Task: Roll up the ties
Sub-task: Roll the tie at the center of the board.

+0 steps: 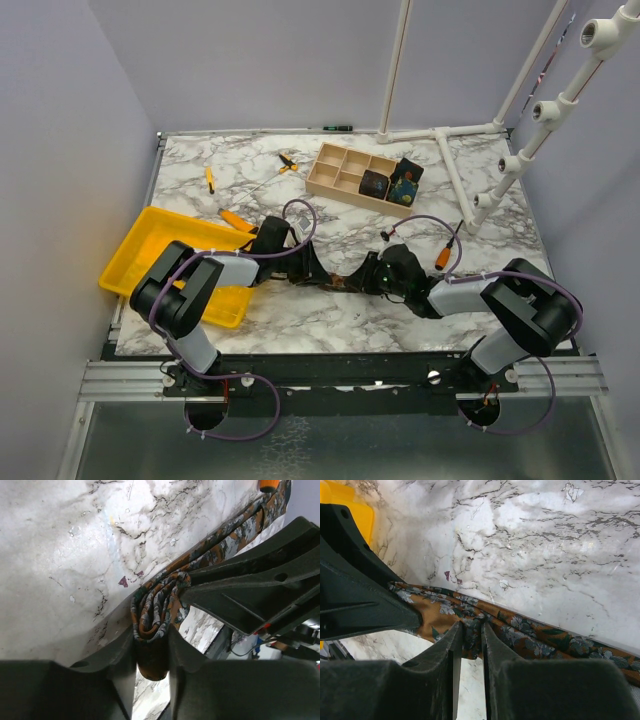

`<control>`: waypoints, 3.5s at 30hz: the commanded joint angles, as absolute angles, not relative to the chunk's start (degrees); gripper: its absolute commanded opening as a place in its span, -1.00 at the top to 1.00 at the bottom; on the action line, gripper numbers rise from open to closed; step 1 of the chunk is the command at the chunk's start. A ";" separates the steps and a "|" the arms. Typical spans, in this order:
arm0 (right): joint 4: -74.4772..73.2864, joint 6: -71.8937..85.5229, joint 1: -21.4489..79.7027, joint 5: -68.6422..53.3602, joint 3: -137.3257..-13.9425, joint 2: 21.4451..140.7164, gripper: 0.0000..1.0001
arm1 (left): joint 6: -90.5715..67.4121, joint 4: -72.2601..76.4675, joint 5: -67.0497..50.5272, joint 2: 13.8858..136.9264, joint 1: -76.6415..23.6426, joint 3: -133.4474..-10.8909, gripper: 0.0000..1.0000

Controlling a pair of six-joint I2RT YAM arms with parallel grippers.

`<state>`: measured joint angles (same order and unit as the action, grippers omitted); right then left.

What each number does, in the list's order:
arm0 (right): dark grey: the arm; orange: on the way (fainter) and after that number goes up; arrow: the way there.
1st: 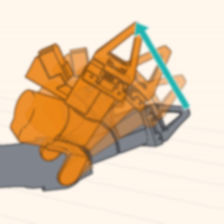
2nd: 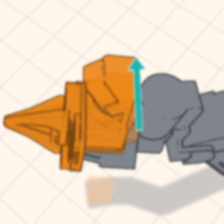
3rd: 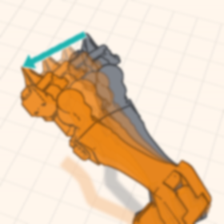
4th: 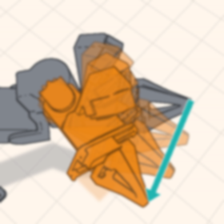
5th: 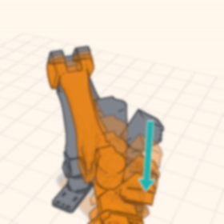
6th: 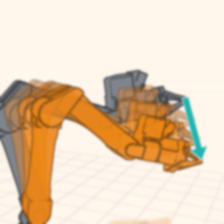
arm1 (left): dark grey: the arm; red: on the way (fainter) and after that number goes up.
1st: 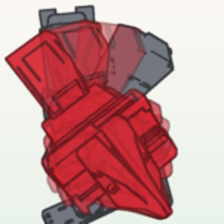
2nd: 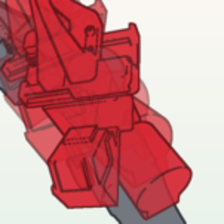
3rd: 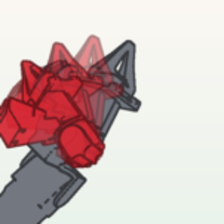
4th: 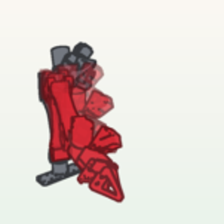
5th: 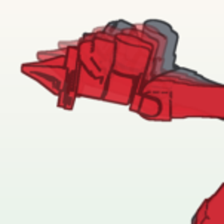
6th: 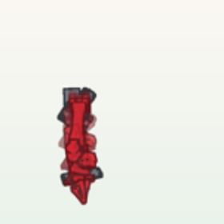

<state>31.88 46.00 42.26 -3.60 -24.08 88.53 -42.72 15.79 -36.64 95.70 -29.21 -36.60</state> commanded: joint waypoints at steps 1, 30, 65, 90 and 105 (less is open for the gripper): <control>28.05 44.73 42.19 -4.74 -22.70 89.93 0.58 | -43.41 18.50 -37.13 95.32 -29.20 -35.66 0.57; 5.83 42.05 42.19 4.70 -25.80 71.74 0.20 | -30.15 -32.92 2.67 80.64 -30.81 -47.70 1.00; 4.12 42.55 42.23 4.98 -16.52 61.05 0.28 | -52.34 -66.71 41.79 109.18 -57.29 -80.62 1.00; 7.93 44.11 42.23 7.99 -21.98 66.98 0.33 | -50.89 -74.74 51.42 109.65 -54.78 -82.82 1.00; 6.89 45.58 42.19 7.31 -16.91 62.49 0.33 | -51.42 -77.58 55.62 118.69 -54.86 -83.90 1.00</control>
<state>7.29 44.25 42.26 6.15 -19.03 64.75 -50.43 -76.51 52.58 114.26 -54.02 -82.00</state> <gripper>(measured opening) 0.337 0.104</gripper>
